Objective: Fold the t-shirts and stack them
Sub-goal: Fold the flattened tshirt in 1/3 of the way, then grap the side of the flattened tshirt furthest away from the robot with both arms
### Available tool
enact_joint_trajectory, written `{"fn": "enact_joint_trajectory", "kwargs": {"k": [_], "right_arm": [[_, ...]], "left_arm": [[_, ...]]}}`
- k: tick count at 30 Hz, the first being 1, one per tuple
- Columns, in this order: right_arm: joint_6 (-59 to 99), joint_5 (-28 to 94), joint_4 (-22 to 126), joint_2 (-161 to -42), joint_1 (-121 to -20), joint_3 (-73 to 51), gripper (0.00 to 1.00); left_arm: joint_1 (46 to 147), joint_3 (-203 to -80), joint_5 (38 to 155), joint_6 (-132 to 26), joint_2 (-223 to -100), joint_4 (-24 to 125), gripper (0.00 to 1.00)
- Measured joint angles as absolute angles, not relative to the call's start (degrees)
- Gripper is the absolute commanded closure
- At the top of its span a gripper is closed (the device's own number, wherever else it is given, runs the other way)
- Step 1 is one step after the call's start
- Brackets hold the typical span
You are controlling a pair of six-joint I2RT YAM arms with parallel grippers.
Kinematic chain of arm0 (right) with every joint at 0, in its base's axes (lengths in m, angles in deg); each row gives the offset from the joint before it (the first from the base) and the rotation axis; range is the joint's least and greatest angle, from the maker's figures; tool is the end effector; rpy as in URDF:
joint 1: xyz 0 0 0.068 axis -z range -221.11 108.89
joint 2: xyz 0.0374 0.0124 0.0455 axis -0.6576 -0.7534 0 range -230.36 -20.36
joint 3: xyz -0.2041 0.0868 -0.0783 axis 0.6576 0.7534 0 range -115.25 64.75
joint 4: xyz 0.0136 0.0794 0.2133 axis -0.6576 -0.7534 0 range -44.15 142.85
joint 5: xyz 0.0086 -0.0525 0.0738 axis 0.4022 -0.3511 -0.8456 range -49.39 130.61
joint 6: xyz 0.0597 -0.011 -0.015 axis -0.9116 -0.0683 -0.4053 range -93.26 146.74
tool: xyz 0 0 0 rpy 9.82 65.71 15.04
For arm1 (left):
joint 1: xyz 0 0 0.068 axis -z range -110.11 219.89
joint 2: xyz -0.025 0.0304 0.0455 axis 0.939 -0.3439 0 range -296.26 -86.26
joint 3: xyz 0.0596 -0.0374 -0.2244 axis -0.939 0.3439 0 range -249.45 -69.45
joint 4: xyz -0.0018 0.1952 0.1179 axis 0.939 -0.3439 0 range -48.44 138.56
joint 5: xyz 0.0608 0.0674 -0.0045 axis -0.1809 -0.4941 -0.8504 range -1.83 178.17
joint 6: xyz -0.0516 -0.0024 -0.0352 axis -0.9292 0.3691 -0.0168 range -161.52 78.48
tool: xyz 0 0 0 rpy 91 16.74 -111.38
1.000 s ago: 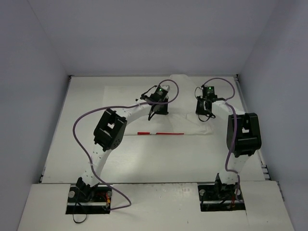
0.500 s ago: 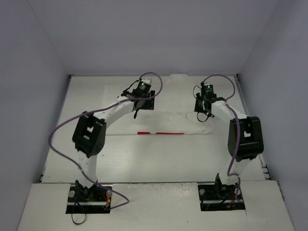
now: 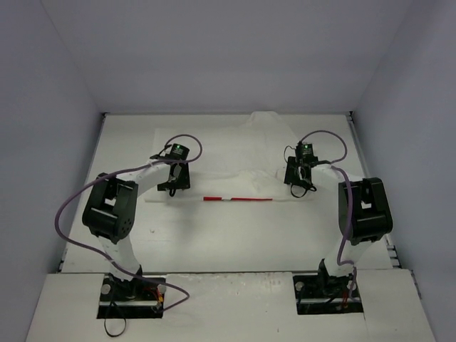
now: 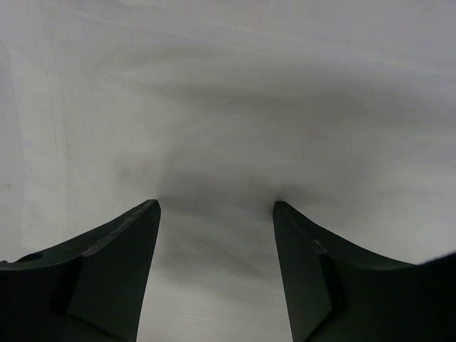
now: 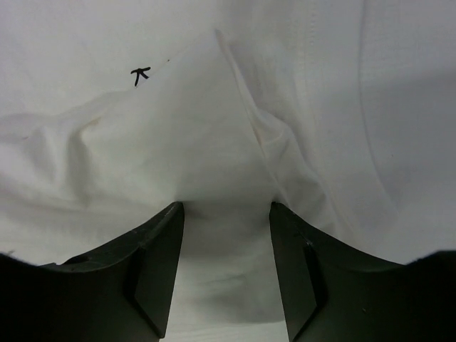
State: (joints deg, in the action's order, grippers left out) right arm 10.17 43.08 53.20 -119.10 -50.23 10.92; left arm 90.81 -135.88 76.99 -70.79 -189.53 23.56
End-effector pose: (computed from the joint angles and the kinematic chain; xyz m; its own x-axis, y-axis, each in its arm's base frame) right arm 0.3273 0.0504 0.1454 -0.7004 0.1763 -0.6917 0.0749 0.9818 0.1744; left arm 0.3132 -0.1098 0.1487 -0.8478 -0.1893 -0.4954 -0.1716 0.9818 -0.0815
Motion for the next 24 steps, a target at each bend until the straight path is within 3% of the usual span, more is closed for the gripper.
{"fn": "enact_joint_trajectory", "kwargs": {"k": [3, 10, 19, 24], "right_arm": [[9.14, 43.35, 54.61, -118.31, -50.46, 12.14, 0.41], [3.75, 43.49, 54.97, -115.12, -50.48, 15.81, 0.4], [-2.04, 44.3, 43.74, -103.07, -50.43, 23.17, 0.36], [-1.06, 44.57, 37.45, -100.91, -50.08, 16.0, 0.34]], "left_arm": [[89.94, -135.23, 77.83, -72.38, -189.34, 23.99, 0.39], [88.83, -130.52, 80.27, -77.03, -186.11, 25.58, 0.39], [88.51, -117.87, 82.68, -80.07, -171.22, 15.81, 0.39], [85.75, -128.18, 84.23, -76.71, -169.99, 8.07, 0.39]]}}
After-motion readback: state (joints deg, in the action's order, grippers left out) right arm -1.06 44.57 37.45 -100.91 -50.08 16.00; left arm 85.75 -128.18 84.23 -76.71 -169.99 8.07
